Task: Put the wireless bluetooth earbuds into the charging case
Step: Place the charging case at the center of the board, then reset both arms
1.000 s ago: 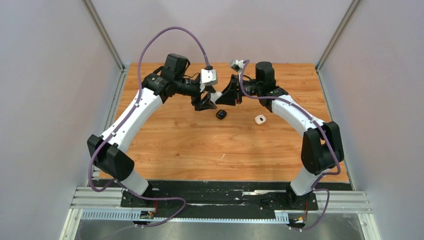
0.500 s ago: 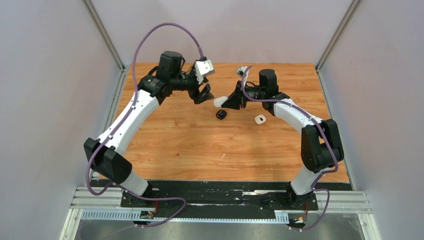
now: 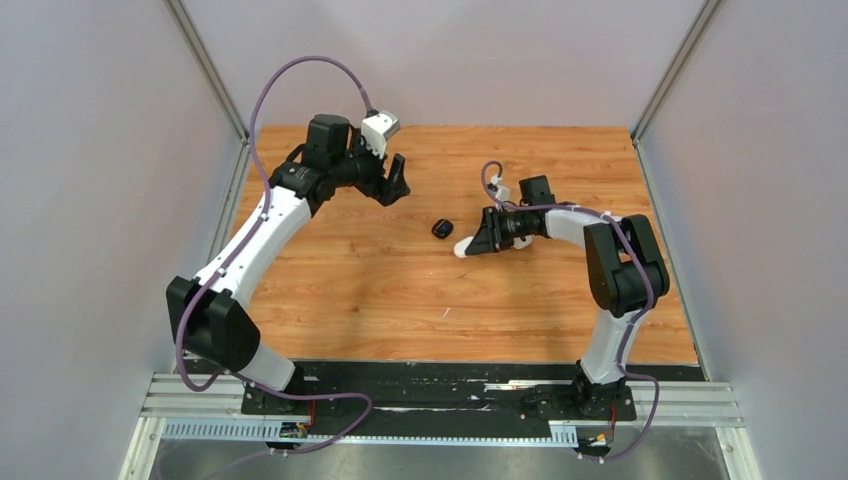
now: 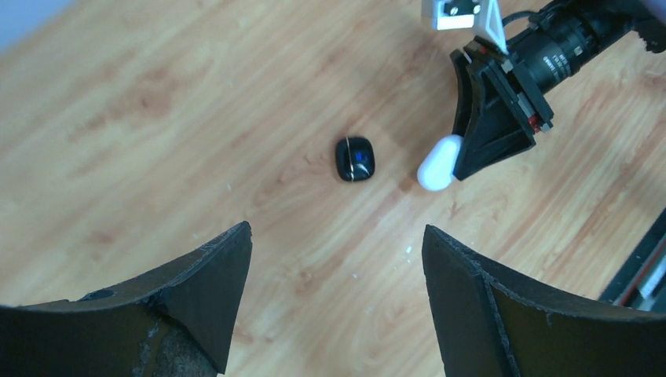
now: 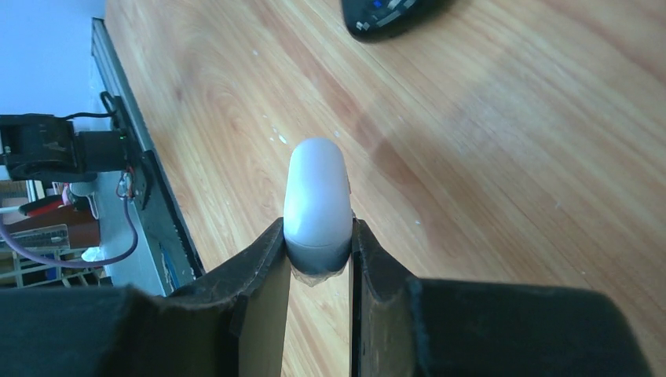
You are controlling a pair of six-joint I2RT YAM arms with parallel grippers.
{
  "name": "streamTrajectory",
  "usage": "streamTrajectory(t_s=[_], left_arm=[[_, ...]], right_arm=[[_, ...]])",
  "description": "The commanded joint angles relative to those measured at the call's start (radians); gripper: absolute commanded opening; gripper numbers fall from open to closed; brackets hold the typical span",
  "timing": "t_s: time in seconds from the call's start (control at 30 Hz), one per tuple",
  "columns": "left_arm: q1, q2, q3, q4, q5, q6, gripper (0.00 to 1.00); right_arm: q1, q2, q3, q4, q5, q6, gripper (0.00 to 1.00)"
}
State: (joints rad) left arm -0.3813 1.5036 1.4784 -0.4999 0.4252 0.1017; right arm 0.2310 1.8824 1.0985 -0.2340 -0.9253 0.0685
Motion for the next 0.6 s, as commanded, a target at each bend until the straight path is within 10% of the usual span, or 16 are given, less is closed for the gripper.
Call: streamTrajectory(t_s=[0.0, 0.07, 0.1, 0.13, 0.43, 0.57], left_arm=[[0.027, 0.033, -0.044, -0.012, -0.006, -0.148, 0.86], [0.042, 0.039, -0.058, -0.01, -0.004, -0.157, 0.86], [0.05, 0.036, -0.063, 0.0, -0.012, -0.161, 0.91], [0.055, 0.036, -0.069, 0.005, -0.029, -0.164, 0.95], [0.107, 0.028, -0.047, 0.078, -0.249, -0.154, 1.0], [0.111, 0.02, 0.004, 0.114, -0.313, -0.115, 1.0]], right_arm=[[0.002, 0.011, 0.045, -0.032, 0.089, -0.024, 0.33], [-0.007, -0.013, 0.068, -0.04, 0.178, -0.031, 0.62], [-0.016, -0.033, 0.084, -0.046, 0.201, -0.054, 0.93], [-0.028, -0.058, 0.1, -0.05, 0.21, -0.093, 0.99], [-0.049, -0.298, 0.301, -0.05, 0.749, -0.001, 1.0], [-0.065, -0.37, 0.419, -0.052, 0.751, 0.016, 1.0]])
